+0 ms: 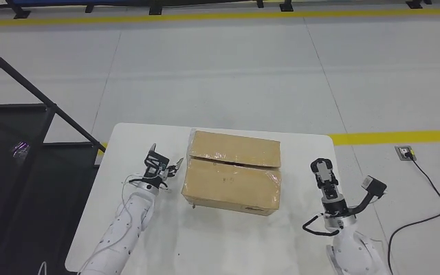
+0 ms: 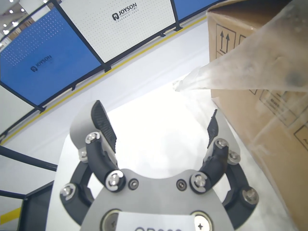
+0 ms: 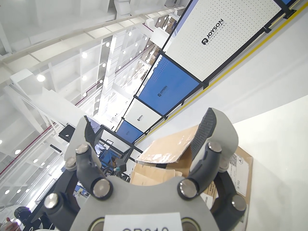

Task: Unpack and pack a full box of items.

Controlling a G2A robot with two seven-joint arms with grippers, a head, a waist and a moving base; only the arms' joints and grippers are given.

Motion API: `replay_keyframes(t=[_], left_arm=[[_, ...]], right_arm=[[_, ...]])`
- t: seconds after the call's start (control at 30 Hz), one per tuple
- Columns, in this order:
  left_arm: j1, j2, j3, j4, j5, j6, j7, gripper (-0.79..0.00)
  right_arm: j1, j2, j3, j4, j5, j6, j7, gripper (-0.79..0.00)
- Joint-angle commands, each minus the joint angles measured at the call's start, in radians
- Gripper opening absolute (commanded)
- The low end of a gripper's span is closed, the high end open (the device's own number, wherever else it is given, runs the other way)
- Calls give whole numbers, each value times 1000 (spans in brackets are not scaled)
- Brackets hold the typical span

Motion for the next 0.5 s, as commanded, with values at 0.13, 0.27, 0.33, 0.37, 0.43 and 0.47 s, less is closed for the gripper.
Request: replay_keyframes(t=[0.13, 0.27, 0.33, 0.37, 0.43, 0.47], left_arm=[[-25, -14, 35, 84, 72, 95, 102, 0], [-51, -31, 72, 144, 125, 157, 151, 0], [-66, -43, 88, 168, 134, 199, 151, 0], [-73, -50, 93, 178, 124, 205, 152, 0], [-89, -62, 98, 199, 109, 234, 157, 0], [-96, -67, 104, 210, 112, 255, 161, 0]], right_arm=[[-10, -1, 17, -11, 8, -6, -4, 0], [-24, -1, 32, -26, 9, -7, -9, 0], [-29, -2, 36, -29, 13, -10, -9, 0], [-31, -2, 38, -29, 14, -11, -8, 0], [-34, -2, 42, -27, 16, -14, -9, 0], [-35, -3, 44, -25, 18, -16, -10, 0]])
